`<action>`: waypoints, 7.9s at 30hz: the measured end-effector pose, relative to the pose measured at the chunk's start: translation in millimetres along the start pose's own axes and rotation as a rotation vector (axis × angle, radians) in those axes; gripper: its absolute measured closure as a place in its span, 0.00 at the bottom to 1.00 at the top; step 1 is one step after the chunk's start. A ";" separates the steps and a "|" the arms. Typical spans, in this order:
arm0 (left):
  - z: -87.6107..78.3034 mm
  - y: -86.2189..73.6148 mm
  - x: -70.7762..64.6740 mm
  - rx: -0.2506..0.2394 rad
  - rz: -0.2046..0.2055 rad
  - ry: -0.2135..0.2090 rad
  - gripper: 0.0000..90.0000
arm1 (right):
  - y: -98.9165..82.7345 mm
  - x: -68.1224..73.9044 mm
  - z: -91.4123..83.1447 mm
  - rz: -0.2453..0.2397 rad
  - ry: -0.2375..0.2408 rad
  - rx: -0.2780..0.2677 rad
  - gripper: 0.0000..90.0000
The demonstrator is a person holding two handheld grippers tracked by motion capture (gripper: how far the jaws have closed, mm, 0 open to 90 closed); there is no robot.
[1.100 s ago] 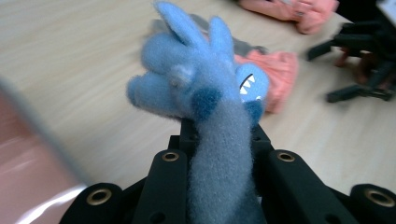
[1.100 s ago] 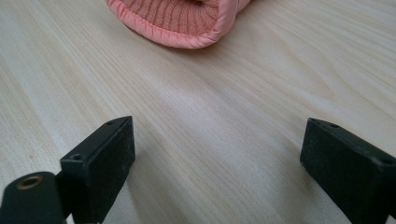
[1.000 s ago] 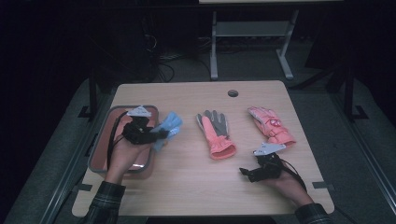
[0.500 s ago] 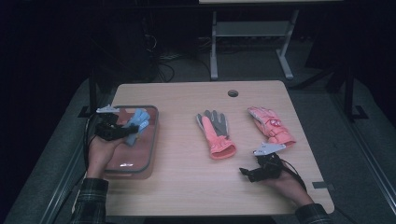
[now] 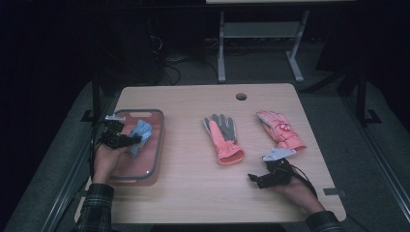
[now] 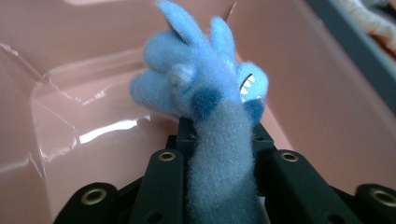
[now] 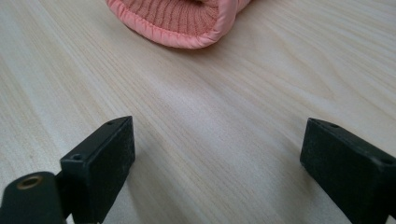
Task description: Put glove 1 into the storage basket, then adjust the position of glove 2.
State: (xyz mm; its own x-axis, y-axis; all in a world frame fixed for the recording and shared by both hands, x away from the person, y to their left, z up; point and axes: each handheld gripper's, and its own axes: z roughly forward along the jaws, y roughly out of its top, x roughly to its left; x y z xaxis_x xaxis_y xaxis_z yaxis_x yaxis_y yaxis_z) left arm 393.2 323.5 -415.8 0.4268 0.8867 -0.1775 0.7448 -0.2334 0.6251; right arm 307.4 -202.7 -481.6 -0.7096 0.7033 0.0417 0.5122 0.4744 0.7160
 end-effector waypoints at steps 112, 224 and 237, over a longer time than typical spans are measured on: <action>68.3 -70.6 -196.3 -0.057 0.524 -0.244 0.14 | 105.8 -11.4 16.5 -0.020 0.131 -0.060 1.00; 69.0 -70.6 -197.3 -0.062 0.507 -0.238 0.14 | 74.8 -125.5 -27.0 0.162 -0.088 0.045 0.33; 69.0 -70.6 -197.3 -0.062 0.507 -0.238 0.14 | 63.6 -165.9 -15.1 0.299 -0.114 0.083 0.16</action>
State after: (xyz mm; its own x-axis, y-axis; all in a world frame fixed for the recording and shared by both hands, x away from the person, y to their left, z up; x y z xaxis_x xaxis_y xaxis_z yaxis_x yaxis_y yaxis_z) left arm 291.8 137.5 -477.4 0.8325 0.5540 -0.0053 0.3880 -0.5762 0.7193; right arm 450.3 -297.2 -432.5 -0.4658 0.8703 0.1599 0.7307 0.2764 0.6242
